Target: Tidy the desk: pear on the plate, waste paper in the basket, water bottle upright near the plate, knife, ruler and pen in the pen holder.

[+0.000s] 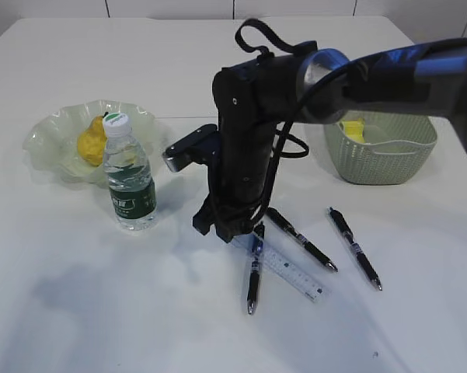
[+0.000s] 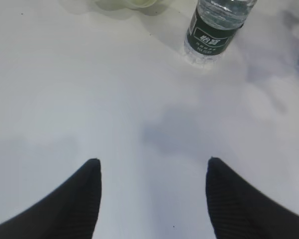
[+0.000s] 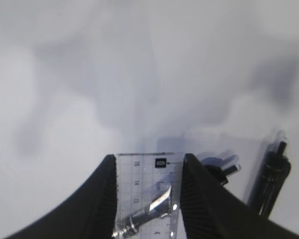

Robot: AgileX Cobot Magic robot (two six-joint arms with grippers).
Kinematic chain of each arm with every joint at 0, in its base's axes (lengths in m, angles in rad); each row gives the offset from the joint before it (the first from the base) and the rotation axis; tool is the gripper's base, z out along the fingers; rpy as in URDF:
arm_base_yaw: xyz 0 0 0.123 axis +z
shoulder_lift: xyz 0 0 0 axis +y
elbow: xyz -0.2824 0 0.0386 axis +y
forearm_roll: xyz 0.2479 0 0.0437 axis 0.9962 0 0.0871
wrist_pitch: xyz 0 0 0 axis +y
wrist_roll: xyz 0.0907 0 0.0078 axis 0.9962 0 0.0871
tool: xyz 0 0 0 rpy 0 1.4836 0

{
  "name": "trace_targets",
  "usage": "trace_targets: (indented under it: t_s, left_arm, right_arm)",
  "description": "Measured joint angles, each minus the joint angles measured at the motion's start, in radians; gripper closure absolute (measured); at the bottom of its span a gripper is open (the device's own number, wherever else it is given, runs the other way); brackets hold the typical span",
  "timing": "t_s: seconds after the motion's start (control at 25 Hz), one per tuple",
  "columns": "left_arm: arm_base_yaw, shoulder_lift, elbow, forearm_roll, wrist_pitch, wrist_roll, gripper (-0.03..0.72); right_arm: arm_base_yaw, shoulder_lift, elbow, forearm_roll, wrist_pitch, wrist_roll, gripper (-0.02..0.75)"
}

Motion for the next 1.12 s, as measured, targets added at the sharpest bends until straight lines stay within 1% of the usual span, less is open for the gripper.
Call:
trace_targets:
  t_s: [0.44, 0.76, 0.96, 1.12]
  left_arm:
    - [0.0, 0.0, 0.0, 0.0, 0.022, 0.0, 0.223]
    - [0.0, 0.0, 0.0, 0.0, 0.036, 0.0, 0.223]
    - [0.0, 0.0, 0.0, 0.0, 0.044, 0.0, 0.223]
    - [0.0, 0.0, 0.0, 0.0, 0.051, 0.0, 0.223]
  right_arm:
    - [-0.029, -0.166, 0.0, 0.0, 0.019, 0.0, 0.456]
    - [-0.1, -0.317, 0.0, 0.009, 0.026, 0.0, 0.456]
    - [-0.159, -0.381, 0.0, 0.04, -0.064, 0.0, 0.456]
    - [-0.185, -0.389, 0.0, 0.051, -0.182, 0.0, 0.456]
